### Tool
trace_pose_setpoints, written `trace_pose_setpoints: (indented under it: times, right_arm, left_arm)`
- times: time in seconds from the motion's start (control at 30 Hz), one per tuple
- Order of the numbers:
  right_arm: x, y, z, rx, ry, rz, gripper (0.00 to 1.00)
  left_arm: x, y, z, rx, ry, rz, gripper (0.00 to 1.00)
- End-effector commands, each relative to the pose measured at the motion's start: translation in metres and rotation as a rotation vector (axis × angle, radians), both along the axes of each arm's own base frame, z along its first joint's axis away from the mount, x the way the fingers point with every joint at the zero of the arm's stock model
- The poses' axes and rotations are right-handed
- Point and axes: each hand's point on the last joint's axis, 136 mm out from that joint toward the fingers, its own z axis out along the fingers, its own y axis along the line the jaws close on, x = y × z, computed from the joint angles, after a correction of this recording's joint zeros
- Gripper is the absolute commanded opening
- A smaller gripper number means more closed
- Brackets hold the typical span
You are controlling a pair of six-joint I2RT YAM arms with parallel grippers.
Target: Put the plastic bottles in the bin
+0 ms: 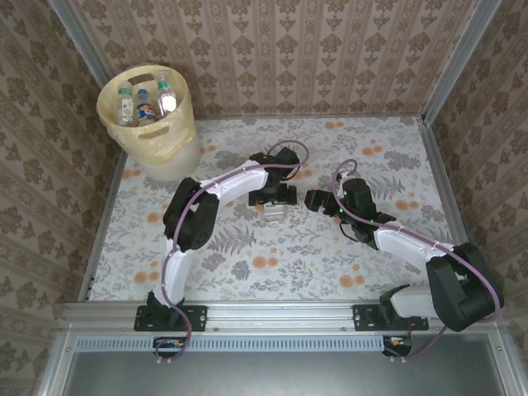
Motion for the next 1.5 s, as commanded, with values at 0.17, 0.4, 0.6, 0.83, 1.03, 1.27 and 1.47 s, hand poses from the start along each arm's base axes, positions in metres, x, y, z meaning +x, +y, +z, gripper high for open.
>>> trace_pose_setpoints:
  times: [0.17, 0.4, 0.6, 0.83, 1.03, 1.27, 1.47]
  right_arm:
    - [-0.002, -0.007, 0.005, -0.012, -0.018, -0.022, 1.0]
    - [0.001, 0.004, 0.026, -0.009, -0.105, 0.056, 1.0]
    - [0.007, 0.009, 0.048, -0.019, -0.18, 0.095, 1.0]
    - [0.014, 0.012, 0.062, -0.012, -0.217, 0.091, 1.0]
    - [0.018, 0.013, 0.07, -0.004, -0.238, 0.09, 1.0]
    - [0.02, 0.015, 0.072, -0.005, -0.242, 0.094, 1.0]
    - [0.019, 0.014, 0.071, -0.006, -0.24, 0.089, 1.0]
  left_arm:
    - [0.005, 0.004, 0.004, -0.037, 0.0, -0.016, 0.89]
    - [0.011, 0.019, 0.014, -0.107, -0.042, 0.001, 0.79]
    - [0.025, 0.045, 0.055, -0.137, -0.175, -0.021, 0.72]
    - [0.056, 0.081, 0.157, -0.197, -0.424, -0.018, 0.69]
    - [0.086, 0.125, 0.263, -0.201, -0.696, 0.029, 0.68]
    - [0.105, 0.194, 0.391, -0.161, -1.065, 0.1, 0.68]
    - [0.119, 0.256, 0.446, -0.034, -1.214, 0.18, 0.68]
